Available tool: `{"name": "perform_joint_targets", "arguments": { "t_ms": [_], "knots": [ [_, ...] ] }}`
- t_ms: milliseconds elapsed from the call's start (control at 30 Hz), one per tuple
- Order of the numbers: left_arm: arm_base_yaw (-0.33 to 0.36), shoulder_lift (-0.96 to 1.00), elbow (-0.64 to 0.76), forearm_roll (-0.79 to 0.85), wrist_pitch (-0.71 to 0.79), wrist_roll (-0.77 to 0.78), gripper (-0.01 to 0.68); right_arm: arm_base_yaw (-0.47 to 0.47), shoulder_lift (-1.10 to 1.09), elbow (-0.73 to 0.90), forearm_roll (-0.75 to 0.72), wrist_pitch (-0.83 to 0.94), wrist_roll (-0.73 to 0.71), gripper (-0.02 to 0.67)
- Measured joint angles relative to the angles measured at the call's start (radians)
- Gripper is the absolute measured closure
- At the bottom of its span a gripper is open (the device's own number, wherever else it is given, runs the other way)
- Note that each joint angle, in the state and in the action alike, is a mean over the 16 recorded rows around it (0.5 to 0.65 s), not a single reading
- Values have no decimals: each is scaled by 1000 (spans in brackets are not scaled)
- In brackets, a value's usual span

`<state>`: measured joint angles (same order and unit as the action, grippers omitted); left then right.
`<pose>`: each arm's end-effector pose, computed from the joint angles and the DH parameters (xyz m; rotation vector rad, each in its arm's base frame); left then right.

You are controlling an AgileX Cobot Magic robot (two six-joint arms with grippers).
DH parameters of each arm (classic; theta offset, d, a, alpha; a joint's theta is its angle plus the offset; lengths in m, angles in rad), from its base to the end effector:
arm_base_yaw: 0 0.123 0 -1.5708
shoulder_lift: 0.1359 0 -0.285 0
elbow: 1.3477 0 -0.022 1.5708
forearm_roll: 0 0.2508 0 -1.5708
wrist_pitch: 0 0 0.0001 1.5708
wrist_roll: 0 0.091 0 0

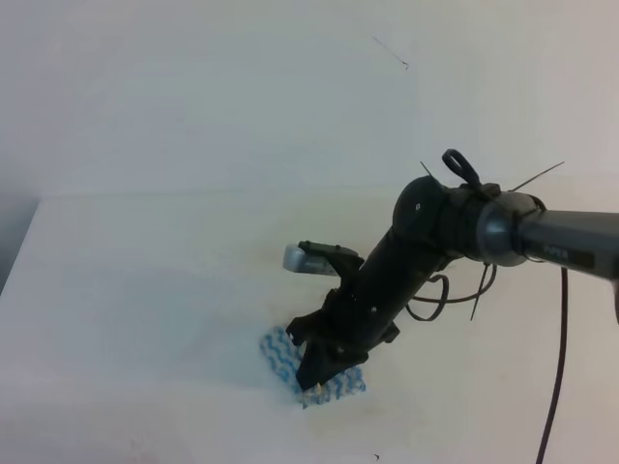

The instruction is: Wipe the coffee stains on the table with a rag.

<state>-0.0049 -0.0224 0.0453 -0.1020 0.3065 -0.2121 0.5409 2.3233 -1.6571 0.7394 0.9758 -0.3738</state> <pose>0.0540 -0.0031 0.1716 -0.2541 1.8007 -0.2508 0.3641 0.2780 0.1094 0.7213 -2.8736 -0.9333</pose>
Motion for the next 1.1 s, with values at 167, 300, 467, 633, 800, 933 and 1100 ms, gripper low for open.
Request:
{"name": "perform_joint_targets", "arguments": {
  "t_ms": [167,300,467,633,800,933,1100],
  "knots": [
    [0,2,0,0,-1,0,672,16,-2,-1,-38,43,8,622],
    [0,3,0,0,-1,0,672,25,-3,-1,-59,74,14,622],
    [0,2,0,0,-1,0,672,30,-3,0,-57,87,19,622],
    [0,-2,0,0,-1,0,672,33,-4,1,-36,60,22,623],
    [0,-5,0,0,-1,0,672,34,-4,2,-10,5,22,623],
    [0,-2,0,-1,-1,0,672,35,-4,3,3,-47,22,623],
    [0,-2,0,-1,-1,0,672,35,-5,2,7,-103,22,623]
  ]
}}
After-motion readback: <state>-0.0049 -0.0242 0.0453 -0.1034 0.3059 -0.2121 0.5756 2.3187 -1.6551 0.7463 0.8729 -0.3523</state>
